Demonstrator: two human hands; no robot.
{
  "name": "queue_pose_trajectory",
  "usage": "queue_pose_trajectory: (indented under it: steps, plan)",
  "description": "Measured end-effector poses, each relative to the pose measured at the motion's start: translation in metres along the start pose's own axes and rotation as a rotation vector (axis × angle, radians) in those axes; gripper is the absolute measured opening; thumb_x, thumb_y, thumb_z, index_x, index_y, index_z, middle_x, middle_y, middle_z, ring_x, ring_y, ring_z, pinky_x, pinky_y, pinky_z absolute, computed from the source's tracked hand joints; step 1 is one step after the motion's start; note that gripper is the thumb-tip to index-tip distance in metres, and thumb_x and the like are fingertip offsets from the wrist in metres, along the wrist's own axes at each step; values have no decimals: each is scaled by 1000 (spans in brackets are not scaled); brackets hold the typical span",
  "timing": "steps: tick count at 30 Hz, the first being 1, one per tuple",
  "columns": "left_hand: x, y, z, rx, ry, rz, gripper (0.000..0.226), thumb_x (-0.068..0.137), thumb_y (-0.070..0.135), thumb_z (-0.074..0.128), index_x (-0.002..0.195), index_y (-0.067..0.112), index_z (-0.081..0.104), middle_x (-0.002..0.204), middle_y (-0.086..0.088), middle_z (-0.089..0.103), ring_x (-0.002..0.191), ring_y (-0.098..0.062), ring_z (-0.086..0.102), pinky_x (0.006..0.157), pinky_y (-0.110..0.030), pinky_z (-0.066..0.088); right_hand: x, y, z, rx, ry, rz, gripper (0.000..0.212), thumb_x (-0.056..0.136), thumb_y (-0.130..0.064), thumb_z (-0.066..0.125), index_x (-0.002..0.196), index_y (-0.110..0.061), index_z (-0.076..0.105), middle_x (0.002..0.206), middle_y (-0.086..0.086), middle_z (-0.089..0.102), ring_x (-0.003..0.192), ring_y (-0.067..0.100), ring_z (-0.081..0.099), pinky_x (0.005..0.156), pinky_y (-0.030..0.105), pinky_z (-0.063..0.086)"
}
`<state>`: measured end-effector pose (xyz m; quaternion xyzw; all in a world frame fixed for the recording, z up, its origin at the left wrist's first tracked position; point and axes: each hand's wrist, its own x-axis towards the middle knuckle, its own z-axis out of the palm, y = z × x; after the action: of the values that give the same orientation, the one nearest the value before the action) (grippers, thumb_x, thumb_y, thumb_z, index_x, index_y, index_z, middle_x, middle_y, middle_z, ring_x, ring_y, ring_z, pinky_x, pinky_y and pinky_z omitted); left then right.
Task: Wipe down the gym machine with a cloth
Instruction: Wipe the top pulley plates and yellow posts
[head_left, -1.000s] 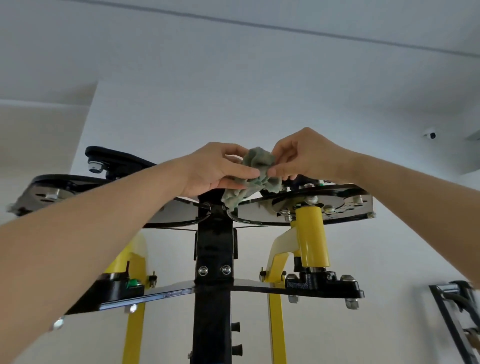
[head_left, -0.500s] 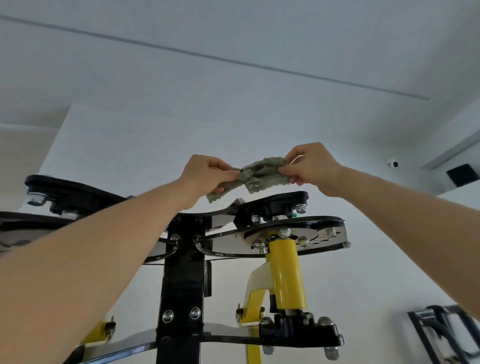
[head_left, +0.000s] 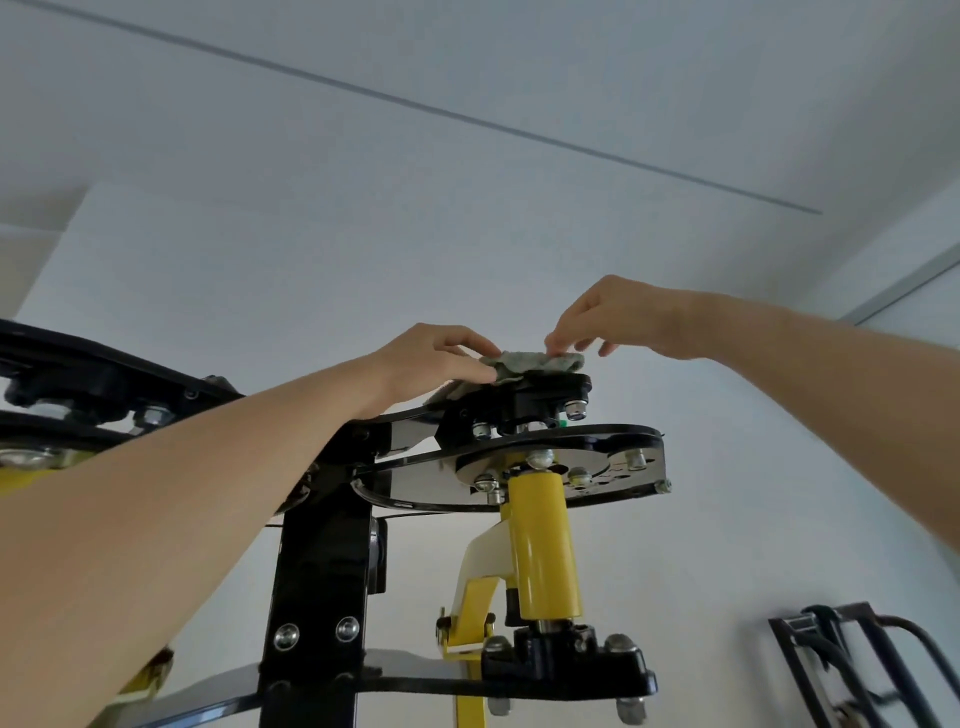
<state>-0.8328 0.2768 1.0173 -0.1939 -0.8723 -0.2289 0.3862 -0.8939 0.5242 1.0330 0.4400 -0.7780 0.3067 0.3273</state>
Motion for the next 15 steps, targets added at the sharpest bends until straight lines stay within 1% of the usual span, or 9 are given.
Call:
queue_pose_trajectory:
  steps: [1, 3, 5, 7, 9, 10, 13, 15]
  plan:
    - [-1, 1, 1, -8, 9, 16, 18, 93, 33, 70, 111, 31, 74, 113, 4, 71, 108, -7, 60, 87, -22, 39, 2, -2, 2, -14, 12, -21, 16, 89, -31, 73, 94, -18, 81, 102, -4, 76, 104, 14, 64, 84, 31, 54]
    - [1, 0, 5, 5, 45, 41, 17, 94, 41, 67, 104, 29, 76, 109, -1, 71, 99, -8, 61, 86, -24, 42, 5, -7, 8, -40, -15, -46, 14, 87, -30, 77, 95, -18, 79, 98, -3, 76, 99, 13, 66, 74, 26, 52]
    - [4, -3, 10, 55, 86, 61, 19, 93, 44, 68, 98, 27, 75, 102, -6, 72, 88, -11, 61, 80, -27, 47, 8, -11, 14, -62, -42, -45, 15, 85, -26, 80, 98, -19, 76, 98, -1, 75, 96, 15, 68, 69, 25, 51]
    - [5, -7, 12, 89, 117, 83, 18, 91, 42, 72, 94, 24, 73, 96, -2, 73, 83, -11, 63, 75, -25, 47, 10, -13, 18, -88, -56, -47, 24, 83, -24, 82, 106, -22, 73, 96, -2, 75, 91, 14, 69, 67, 24, 49]
    - [4, -10, 12, 114, 141, 122, 16, 88, 37, 77, 91, 21, 72, 94, 2, 73, 83, -9, 66, 75, -23, 49, 10, -16, 22, -107, -68, -61, 34, 83, -21, 82, 115, -24, 70, 95, -3, 76, 86, 12, 69, 67, 23, 47]
    - [3, -12, 11, 122, 148, 142, 16, 86, 34, 79, 91, 21, 72, 93, 3, 73, 82, -8, 67, 75, -23, 50, 10, -17, 23, -113, -76, -71, 37, 83, -21, 82, 118, -25, 69, 95, -4, 76, 87, 10, 69, 70, 22, 47]
    - [-2, -19, 5, 135, 138, 173, 20, 82, 28, 84, 95, 25, 69, 92, 6, 73, 82, -12, 71, 73, -24, 54, 13, -21, 29, -141, -103, -87, 37, 83, -22, 82, 118, -25, 70, 96, -7, 76, 93, 5, 68, 78, 23, 44]
    - [-4, -24, -1, 166, 112, 167, 24, 82, 28, 84, 99, 31, 68, 94, 5, 73, 84, -15, 72, 77, -28, 58, 18, -23, 35, -159, -103, -96, 36, 83, -23, 82, 117, -24, 71, 96, -8, 76, 94, 4, 67, 78, 21, 42]
